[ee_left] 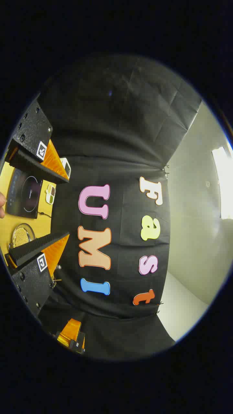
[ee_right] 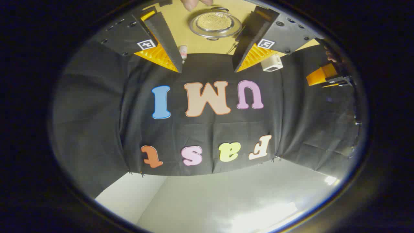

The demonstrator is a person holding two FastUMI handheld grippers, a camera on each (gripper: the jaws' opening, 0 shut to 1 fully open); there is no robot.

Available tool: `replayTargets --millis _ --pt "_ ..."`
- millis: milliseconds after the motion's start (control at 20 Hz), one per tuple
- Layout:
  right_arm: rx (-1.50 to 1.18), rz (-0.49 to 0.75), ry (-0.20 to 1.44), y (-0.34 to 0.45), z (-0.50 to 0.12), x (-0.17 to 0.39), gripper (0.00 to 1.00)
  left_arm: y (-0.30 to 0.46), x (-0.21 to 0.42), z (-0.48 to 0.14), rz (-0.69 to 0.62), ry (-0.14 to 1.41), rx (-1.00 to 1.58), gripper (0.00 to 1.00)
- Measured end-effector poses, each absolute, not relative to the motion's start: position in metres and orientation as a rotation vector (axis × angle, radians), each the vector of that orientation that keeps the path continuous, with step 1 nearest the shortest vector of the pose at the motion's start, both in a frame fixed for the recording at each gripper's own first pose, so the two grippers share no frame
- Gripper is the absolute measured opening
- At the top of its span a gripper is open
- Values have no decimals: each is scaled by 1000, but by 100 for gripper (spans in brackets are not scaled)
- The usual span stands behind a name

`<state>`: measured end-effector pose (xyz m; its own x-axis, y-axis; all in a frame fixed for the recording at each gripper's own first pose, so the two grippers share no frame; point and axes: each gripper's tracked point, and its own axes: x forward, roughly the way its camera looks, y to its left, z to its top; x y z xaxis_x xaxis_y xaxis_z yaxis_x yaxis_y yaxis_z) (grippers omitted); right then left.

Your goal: First push the handle of the pot to place it horizontally, then grasp the pot with both hands and set it on the induction cooktop.

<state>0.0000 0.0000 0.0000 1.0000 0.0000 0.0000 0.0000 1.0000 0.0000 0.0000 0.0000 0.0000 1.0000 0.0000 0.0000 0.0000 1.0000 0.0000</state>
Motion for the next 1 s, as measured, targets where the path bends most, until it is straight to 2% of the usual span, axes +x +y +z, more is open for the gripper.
replayTargets --millis 150,450,500,550,600,700,800,850,900,950,1000 --pt "23 5 6 8 -2 4 92 1 5 0 -21 7 32 88" --pt "18 -14 21 13 -12 7 92 -2 14 -4 -51 24 47 87" --pt "19 -17 23 12 -12 7 95 -2 14 -4 -56 27 48 88" --pt "18 -17 24 13 -13 9 92 -2 15 -3 -58 22 45 88" --pt "18 -15 26 15 -12 10 95 -2 16 -2 -57 21 42 88" --pt "11 -17 27 15 -14 10 92 0 17 -4 -57 24 37 88" --pt "6 -14 34 17 -18 10 92 5 19 -8 -51 31 38 87" --pt "8 -10 36 21 -19 11 95 7 19 -6 -48 31 38 87" --pt "8 -9 39 22 -19 11 92 9 20 -7 -45 30 39 87" --pt "6 -11 40 21 -21 12 95 10 20 -8 -46 32 40 87" --pt "7 -12 41 22 -20 12 92 11 20 -9 -48 33 40 87"
